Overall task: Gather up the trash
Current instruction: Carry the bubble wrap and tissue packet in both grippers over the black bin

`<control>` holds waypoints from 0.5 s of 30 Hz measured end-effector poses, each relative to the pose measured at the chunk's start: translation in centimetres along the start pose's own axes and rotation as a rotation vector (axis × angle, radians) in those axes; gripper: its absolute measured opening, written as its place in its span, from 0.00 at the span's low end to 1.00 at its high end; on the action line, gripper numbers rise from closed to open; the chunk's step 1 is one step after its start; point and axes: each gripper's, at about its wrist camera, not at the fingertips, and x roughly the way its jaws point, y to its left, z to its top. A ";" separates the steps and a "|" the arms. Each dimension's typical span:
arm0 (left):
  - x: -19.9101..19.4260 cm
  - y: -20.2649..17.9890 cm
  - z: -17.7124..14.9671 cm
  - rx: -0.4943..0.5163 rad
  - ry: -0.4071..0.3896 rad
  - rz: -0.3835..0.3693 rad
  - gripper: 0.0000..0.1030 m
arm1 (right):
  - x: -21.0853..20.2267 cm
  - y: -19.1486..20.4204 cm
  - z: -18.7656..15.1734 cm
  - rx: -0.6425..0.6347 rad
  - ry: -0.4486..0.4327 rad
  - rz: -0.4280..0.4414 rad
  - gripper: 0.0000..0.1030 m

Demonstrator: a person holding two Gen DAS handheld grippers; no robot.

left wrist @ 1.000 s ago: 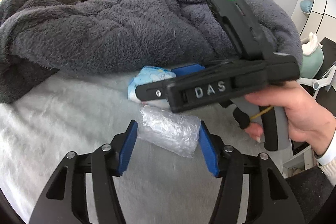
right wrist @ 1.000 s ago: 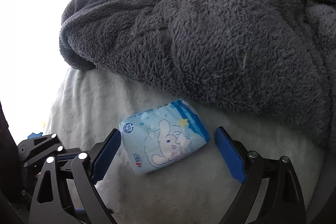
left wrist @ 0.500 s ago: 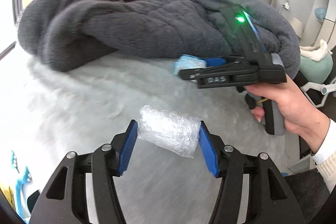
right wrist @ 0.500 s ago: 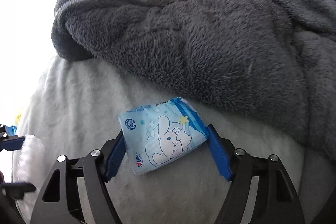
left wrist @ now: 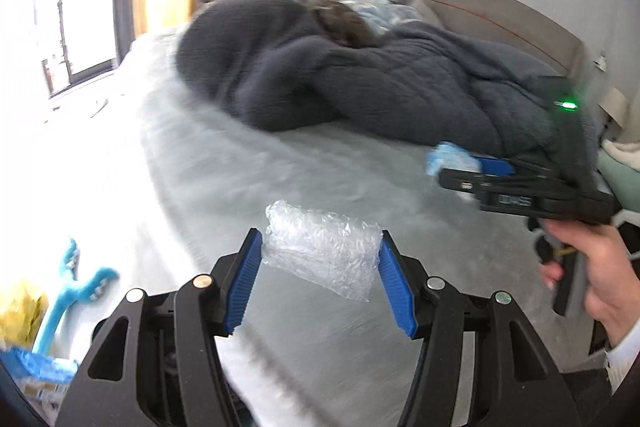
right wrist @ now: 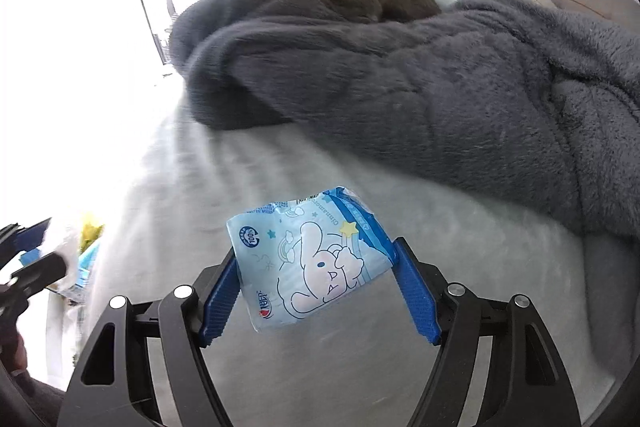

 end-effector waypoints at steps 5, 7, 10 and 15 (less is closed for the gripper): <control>-1.8 3.1 -1.3 -0.059 0.005 0.077 0.59 | -1.9 3.0 -0.6 0.007 -0.019 0.055 0.72; -2.3 4.2 -2.0 -0.060 0.006 0.114 0.59 | -2.5 4.1 -0.9 0.007 -0.024 0.075 0.72; -3.0 6.3 -2.9 -0.091 0.010 0.154 0.59 | -3.3 6.2 -1.2 -0.002 -0.033 0.098 0.72; -3.4 9.5 -3.7 -0.139 0.030 0.203 0.59 | -4.0 9.9 -0.7 -0.069 -0.034 0.121 0.72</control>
